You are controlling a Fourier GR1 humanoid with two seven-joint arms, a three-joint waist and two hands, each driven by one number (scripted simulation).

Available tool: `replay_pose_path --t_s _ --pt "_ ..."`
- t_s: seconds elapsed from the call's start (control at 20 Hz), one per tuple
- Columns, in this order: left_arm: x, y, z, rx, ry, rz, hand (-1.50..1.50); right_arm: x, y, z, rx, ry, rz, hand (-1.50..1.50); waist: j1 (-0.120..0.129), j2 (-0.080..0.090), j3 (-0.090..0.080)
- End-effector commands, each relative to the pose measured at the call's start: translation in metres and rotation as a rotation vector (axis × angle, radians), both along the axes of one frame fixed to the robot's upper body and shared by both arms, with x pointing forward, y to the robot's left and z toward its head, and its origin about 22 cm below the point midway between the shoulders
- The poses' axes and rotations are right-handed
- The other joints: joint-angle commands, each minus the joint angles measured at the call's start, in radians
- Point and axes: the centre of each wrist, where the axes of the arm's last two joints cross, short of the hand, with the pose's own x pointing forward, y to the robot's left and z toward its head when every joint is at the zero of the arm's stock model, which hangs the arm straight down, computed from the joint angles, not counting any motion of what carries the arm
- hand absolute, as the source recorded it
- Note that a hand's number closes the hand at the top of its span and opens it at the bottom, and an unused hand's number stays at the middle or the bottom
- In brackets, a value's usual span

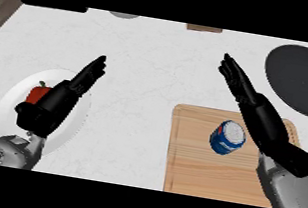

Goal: Pick the can from the cutting board and place it in the pan

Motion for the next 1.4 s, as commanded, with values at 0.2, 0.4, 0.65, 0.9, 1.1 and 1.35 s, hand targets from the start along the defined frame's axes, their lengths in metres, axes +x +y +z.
replay_pose_path --t_s 0.2,0.4,0.65,0.9,1.1,1.35 --pt "0.003 0.036 -0.002 0.11 0.015 0.155 0.0 0.006 -0.099 -0.042 -0.001 0.465 -0.602 -1.5 -0.04 0.039 -0.053" --pt "-0.002 0.039 -0.015 0.101 0.073 0.174 0.0 -0.013 -0.159 -0.049 -0.687 0.446 -0.872 1.5 -0.029 0.042 -0.064" --pt "0.003 0.046 -0.014 0.08 0.111 0.197 0.0 -0.039 -0.084 -0.083 -0.344 0.497 -1.088 -1.5 -0.054 0.024 -0.054" --pt "-0.004 0.042 -0.007 0.078 0.098 0.192 0.0 -0.056 -0.066 -0.06 -0.646 0.653 -0.91 -1.5 -0.04 0.021 -0.054" --pt "0.001 0.034 -0.013 0.072 0.085 0.168 0.0 -0.025 -0.072 -0.009 -0.872 0.7 -0.899 -1.5 -0.03 0.025 -0.055" --pt "0.008 0.038 -0.02 0.088 0.091 0.161 0.0 0.0 -0.047 0.021 -1.061 0.887 -0.697 -1.5 -0.012 0.032 -0.056"
